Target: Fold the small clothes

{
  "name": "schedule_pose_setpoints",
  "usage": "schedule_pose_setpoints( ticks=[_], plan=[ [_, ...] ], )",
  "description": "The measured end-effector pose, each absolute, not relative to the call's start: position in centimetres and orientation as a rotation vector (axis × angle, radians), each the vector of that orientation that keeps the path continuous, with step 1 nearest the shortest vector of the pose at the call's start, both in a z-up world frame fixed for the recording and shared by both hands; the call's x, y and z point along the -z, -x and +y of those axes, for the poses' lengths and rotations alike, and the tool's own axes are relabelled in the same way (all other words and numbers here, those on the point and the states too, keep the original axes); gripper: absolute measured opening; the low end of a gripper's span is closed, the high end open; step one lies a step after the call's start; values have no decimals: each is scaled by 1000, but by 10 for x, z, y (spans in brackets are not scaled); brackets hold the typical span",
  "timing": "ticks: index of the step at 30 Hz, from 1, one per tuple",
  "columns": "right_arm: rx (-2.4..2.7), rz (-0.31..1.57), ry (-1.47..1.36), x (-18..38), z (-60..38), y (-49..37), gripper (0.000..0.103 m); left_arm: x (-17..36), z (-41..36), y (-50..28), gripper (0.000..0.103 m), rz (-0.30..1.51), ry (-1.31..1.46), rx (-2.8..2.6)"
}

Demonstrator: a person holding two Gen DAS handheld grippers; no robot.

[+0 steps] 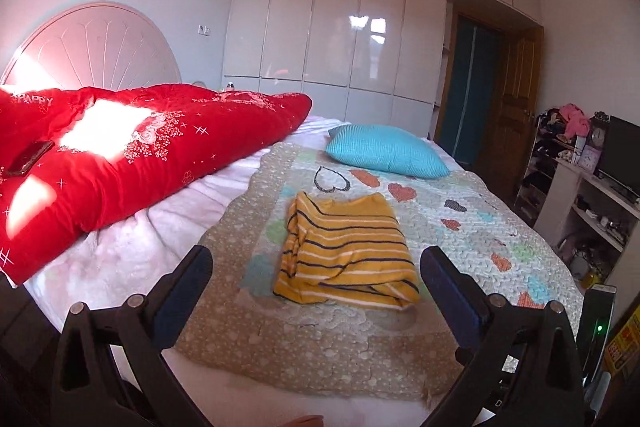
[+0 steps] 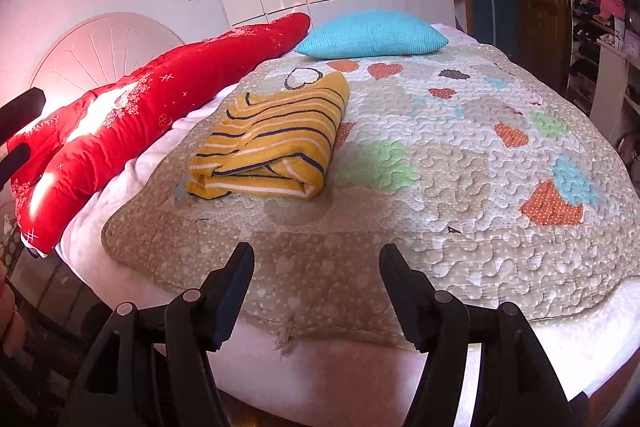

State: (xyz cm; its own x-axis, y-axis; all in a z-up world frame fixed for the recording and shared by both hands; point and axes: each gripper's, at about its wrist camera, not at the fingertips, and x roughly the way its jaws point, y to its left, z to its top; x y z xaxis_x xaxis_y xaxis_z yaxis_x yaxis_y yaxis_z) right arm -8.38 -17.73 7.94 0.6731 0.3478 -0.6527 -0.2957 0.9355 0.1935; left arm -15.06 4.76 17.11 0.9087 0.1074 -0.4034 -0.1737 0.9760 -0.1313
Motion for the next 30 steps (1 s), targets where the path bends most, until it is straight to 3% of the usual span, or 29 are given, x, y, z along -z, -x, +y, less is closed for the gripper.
schedule_pose_setpoints(
  ticks=[12,30],
  plan=[
    [-311,808,-78,-64,-180,88,74,-131,47,134,103,657,139,-208],
    [-296,866,-49,-49,-172,85,75,-98,47,128,103,779,92,-236]
  ],
)
